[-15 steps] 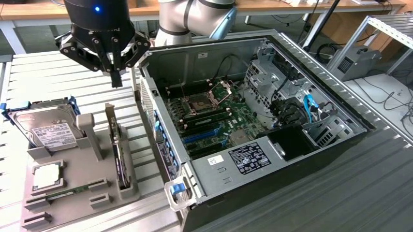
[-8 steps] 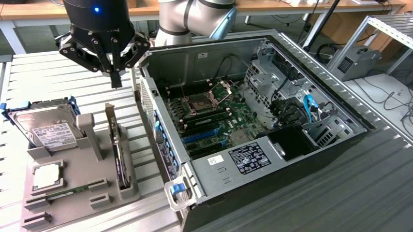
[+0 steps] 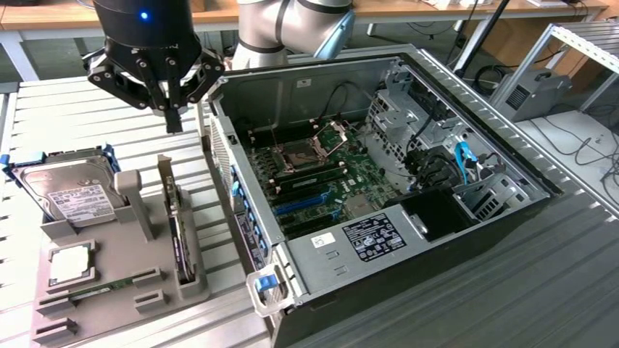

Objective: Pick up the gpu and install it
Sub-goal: 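Reach for the gpu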

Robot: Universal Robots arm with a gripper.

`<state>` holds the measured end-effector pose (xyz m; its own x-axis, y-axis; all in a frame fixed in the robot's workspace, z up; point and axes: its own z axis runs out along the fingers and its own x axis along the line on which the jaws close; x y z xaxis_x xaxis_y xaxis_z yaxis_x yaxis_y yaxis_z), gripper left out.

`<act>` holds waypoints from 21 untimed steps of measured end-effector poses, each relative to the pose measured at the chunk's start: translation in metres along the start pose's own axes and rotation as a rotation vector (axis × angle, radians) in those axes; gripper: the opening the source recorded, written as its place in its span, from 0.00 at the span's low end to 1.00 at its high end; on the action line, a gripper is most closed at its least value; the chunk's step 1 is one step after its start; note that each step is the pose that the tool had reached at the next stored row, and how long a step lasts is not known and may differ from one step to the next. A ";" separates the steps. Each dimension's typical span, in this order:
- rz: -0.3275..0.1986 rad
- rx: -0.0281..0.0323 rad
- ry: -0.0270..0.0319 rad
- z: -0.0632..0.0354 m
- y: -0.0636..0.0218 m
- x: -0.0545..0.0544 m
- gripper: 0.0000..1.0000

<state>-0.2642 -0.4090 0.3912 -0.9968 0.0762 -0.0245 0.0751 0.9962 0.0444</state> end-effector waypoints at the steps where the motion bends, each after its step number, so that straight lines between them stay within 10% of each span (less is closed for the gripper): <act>1: 0.000 0.0001 0.0000 0.0000 -0.0002 0.000 0.11; 21: 0.000 0.0000 0.0000 0.0002 -0.0086 0.000 0.11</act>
<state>-0.2646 -0.4176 0.3907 -0.9968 0.0762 -0.0245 0.0751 0.9962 0.0444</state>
